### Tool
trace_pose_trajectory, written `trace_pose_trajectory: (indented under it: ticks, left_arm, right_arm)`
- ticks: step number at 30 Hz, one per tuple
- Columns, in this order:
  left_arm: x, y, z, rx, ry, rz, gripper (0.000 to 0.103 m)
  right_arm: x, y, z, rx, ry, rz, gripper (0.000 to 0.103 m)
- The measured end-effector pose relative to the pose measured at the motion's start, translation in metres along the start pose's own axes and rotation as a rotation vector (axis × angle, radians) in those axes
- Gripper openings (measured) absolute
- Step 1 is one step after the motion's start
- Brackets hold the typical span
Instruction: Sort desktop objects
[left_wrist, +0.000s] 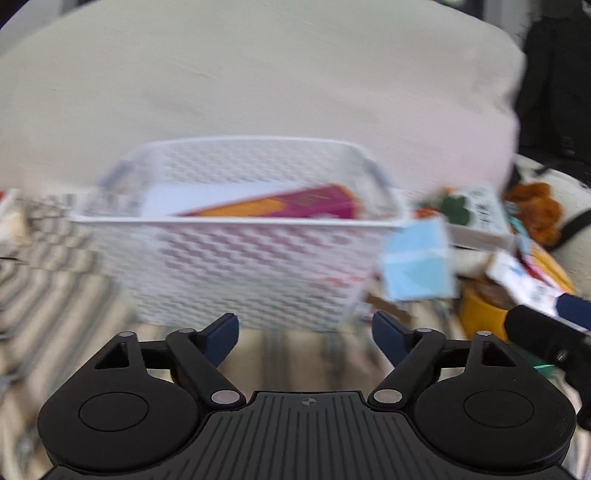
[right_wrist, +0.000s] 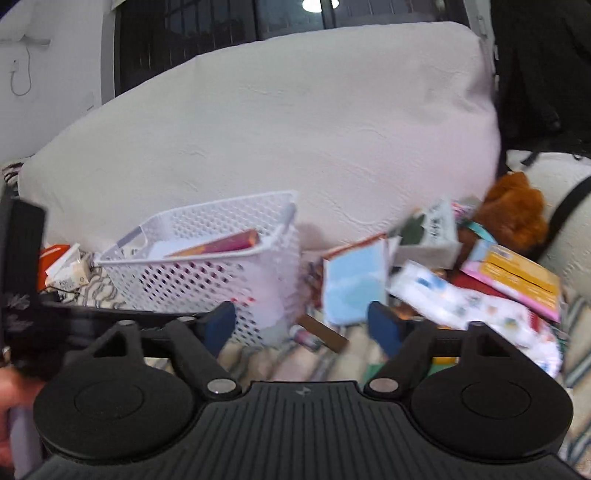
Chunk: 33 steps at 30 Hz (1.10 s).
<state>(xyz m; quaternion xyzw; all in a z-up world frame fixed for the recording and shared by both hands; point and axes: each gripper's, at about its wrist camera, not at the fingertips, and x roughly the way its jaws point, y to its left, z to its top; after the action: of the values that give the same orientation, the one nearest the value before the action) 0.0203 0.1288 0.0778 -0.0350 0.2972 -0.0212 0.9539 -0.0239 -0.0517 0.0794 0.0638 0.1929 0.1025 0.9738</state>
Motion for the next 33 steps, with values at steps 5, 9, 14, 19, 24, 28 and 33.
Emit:
trace_pose_trajectory:
  ticks: [5, 9, 14, 19, 24, 28, 33]
  left_arm:
    - [-0.009, 0.04, 0.009, 0.001, -0.019, 0.117, 0.099]
    - [-0.016, 0.056, 0.015, 0.02, -0.036, 0.168, 0.103]
    - [-0.019, 0.062, 0.02, 0.02, -0.065, 0.203, 0.103]
    - [-0.012, 0.07, 0.024, 0.002, -0.057, 0.212, 0.103]
    - [-0.009, 0.072, 0.026, 0.002, -0.056, 0.222, 0.103]
    - [-0.007, 0.071, 0.027, 0.002, -0.051, 0.226, 0.103]
    - [-0.006, 0.068, 0.028, 0.015, -0.051, 0.243, 0.103]
  right_arm:
    - [0.031, 0.03, 0.007, 0.026, 0.041, 0.023, 0.102]
    - [0.047, 0.054, 0.009, 0.005, 0.085, 0.042, 0.102]
    - [0.063, 0.074, 0.01, -0.046, 0.094, 0.029, 0.103]
    - [0.073, 0.081, 0.018, -0.053, 0.094, 0.036, 0.103]
    - [0.079, 0.085, 0.022, -0.052, 0.089, 0.054, 0.102]
    - [0.081, 0.086, 0.023, -0.049, 0.086, 0.057, 0.103]
    - [0.082, 0.083, 0.023, -0.041, 0.092, 0.054, 0.103]
